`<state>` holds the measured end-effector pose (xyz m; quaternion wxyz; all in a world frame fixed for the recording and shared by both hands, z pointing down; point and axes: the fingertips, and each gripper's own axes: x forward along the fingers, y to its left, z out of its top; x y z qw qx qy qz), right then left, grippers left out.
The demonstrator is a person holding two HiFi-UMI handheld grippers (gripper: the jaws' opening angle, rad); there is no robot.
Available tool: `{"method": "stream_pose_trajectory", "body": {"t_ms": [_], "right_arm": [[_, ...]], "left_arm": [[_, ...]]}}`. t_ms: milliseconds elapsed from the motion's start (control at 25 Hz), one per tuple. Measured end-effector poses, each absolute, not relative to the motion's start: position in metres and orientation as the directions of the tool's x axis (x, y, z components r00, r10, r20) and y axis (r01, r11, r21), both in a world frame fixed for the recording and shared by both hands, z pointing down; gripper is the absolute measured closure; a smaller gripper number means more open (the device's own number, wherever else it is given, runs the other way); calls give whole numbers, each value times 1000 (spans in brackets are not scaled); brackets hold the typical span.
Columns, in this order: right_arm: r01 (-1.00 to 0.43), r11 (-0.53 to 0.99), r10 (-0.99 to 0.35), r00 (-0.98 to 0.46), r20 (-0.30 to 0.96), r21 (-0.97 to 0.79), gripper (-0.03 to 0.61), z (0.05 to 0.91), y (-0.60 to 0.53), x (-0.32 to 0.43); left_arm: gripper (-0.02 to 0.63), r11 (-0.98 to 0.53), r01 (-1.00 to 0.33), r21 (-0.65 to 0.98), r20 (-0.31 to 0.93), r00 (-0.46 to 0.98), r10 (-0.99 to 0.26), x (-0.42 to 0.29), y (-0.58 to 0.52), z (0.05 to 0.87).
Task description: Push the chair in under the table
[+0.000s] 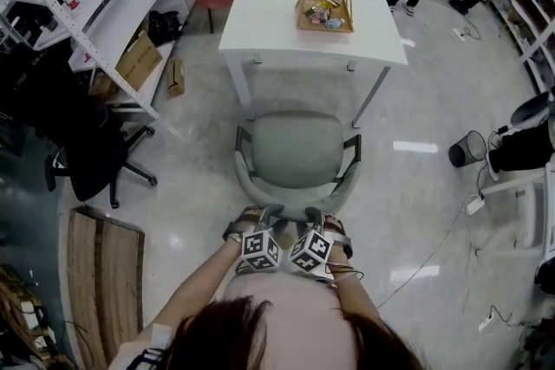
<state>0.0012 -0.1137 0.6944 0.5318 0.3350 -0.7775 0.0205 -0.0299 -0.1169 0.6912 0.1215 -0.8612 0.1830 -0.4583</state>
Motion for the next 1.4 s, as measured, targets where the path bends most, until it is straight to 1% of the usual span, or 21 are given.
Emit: {"method": "stream_pose_trajectory", "body": {"t_ms": [520, 1400], "right_arm": [[-553, 772, -487, -198, 851, 313, 400, 693, -138, 0], [-563, 752, -513, -174, 840, 343, 400, 694, -176, 7]], "left_arm": [[449, -905, -187, -383, 734, 534, -421, -30, -142, 687], [449, -900, -182, -397, 720, 546, -428, -25, -177, 688]]}}
